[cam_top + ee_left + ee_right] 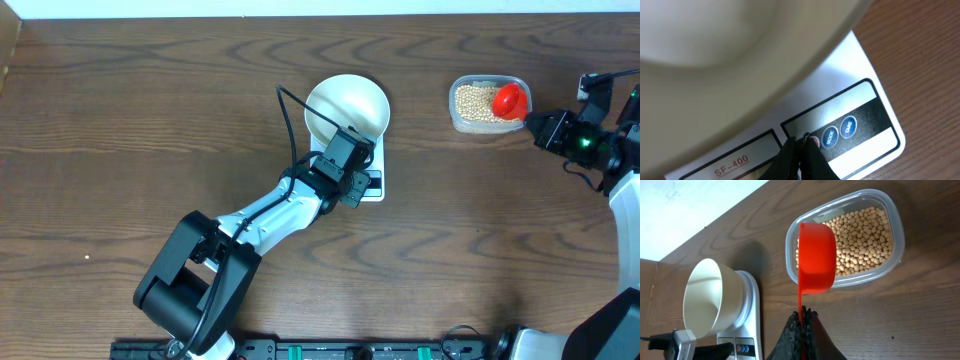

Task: Scoop item into bowl and weigh 50g on scale

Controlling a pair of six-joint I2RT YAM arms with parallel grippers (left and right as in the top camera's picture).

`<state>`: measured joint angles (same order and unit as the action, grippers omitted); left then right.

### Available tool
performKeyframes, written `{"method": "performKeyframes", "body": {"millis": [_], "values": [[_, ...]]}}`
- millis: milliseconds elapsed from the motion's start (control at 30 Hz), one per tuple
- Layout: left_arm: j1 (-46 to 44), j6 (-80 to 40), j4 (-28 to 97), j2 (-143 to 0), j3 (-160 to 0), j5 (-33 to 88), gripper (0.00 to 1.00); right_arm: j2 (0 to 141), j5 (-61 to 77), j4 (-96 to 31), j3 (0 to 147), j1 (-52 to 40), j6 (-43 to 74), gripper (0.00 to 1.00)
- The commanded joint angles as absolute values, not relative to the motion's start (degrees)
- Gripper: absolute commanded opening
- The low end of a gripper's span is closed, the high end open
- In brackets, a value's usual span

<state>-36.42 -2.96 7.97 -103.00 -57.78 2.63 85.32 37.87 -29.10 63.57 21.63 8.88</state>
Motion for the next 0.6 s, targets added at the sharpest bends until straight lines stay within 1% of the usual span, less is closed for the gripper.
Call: {"method": "performKeyframes", "body": {"millis": [0, 567], "values": [[-36.3, -3.2, 8.8, -104.2, -57.4, 2.1, 0.08, 84.6, 37.8, -29.2, 64.5, 21.7, 8.0, 0.01], [-36.3, -2.1, 8.5, -103.8, -58.3, 2.3, 0.07, 84.6, 37.8, -29.2, 64.5, 21.7, 8.0, 0.01]]}}
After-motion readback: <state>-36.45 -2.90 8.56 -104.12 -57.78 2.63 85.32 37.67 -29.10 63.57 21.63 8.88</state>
